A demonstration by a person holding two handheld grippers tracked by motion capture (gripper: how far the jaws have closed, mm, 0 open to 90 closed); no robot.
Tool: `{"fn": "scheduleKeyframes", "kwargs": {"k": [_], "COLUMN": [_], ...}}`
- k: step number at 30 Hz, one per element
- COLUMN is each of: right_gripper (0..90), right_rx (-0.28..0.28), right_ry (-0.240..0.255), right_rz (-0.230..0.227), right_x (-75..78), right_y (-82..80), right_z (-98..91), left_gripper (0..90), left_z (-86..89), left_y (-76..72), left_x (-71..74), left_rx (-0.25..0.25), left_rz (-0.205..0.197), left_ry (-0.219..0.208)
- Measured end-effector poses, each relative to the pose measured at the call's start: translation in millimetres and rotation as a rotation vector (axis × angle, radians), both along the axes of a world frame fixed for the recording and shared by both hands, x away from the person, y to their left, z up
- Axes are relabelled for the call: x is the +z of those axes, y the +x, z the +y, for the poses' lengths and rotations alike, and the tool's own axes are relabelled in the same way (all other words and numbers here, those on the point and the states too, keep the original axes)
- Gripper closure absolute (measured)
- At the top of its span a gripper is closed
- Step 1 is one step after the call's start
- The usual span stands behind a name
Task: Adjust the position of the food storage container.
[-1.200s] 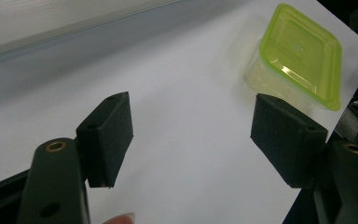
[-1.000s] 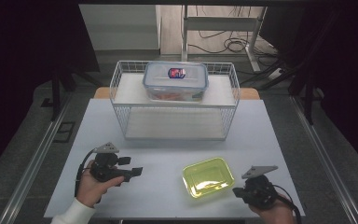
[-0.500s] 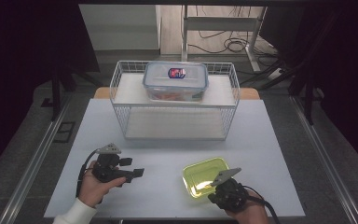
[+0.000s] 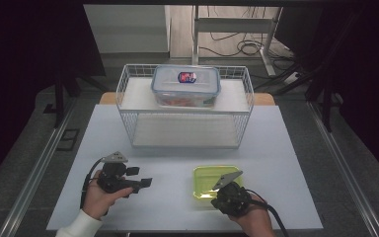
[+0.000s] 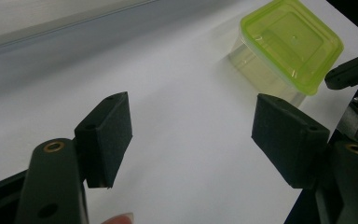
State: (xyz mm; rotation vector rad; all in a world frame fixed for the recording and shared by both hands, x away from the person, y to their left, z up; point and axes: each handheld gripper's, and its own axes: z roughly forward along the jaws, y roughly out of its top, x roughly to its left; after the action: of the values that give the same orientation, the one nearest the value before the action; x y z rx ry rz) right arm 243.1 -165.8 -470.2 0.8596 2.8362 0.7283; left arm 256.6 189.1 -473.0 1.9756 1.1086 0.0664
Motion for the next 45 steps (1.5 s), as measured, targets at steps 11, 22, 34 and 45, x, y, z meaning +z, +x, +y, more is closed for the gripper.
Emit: {"fn": "scheduleKeyframes", "kwargs": {"k": [11,22,34,45], "right_gripper": [89.5,89.5,89.5,89.5], "right_rx": [-0.205,-0.358,-0.348,-0.307], "right_ry": [0.121,0.07,0.036,0.05], "right_rz": [-0.107,-0.064,-0.058,-0.05], "right_x": [38.5,9.2,2.6,-1.6], "right_y": [10.5,33.0,40.4,43.1], "right_z": [-54.9,-99.4,-79.8,-54.2], "left_gripper": [25.1,24.6,24.6,24.6], "left_z": [1.7,-1.1,-1.3,0.0], "left_y": [0.6,1.8,2.2,3.2], "left_x": [0.6,-0.8,-2.5,-5.0], "left_rx": [0.037,0.049,0.046,0.046], "left_rz": [0.01,0.03,0.036,0.042], "left_ry": [-0.017,-0.023,-0.02,-0.018]}}
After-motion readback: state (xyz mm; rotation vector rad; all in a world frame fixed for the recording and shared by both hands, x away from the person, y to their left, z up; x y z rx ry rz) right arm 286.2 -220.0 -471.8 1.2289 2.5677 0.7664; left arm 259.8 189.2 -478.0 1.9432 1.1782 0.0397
